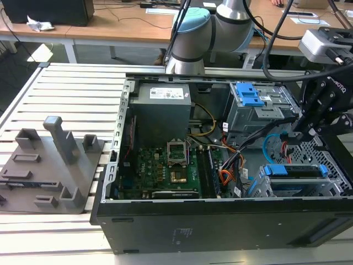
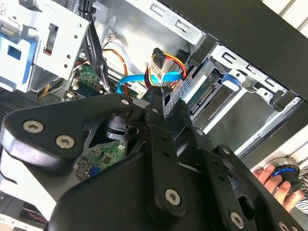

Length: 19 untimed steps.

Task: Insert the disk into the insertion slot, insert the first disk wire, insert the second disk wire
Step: 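Insert the first disk wire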

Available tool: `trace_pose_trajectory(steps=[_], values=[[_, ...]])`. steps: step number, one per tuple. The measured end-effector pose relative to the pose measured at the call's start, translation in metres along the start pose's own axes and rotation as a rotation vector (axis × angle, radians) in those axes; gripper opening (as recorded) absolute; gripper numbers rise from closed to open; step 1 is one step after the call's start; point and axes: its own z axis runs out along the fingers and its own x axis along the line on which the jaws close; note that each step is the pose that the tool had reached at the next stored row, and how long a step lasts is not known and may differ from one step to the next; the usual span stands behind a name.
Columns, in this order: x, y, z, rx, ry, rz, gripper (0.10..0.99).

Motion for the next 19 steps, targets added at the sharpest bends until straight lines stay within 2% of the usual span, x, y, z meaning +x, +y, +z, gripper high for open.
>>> trace_pose_trajectory(steps=[6, 8, 10, 16, 17, 19], values=[[-0.0076, 0.0022, 0.0068, 0.000, 0.0008, 0.002, 0.302], [-0.0079, 0.0020, 0.0118, 0.000, 0.0090, 0.007, 0.302], [-0.0078, 0.0035, 0.0159, 0.000, 0.0129, 0.010, 0.302], [-0.0077, 0.0044, 0.0165, 0.000, 0.0128, 0.010, 0.302], [-0.0077, 0.0044, 0.0165, 0.000, 0.0128, 0.010, 0.286], [-0.0077, 0.0044, 0.0165, 0.000, 0.0128, 0.010, 0.161]])
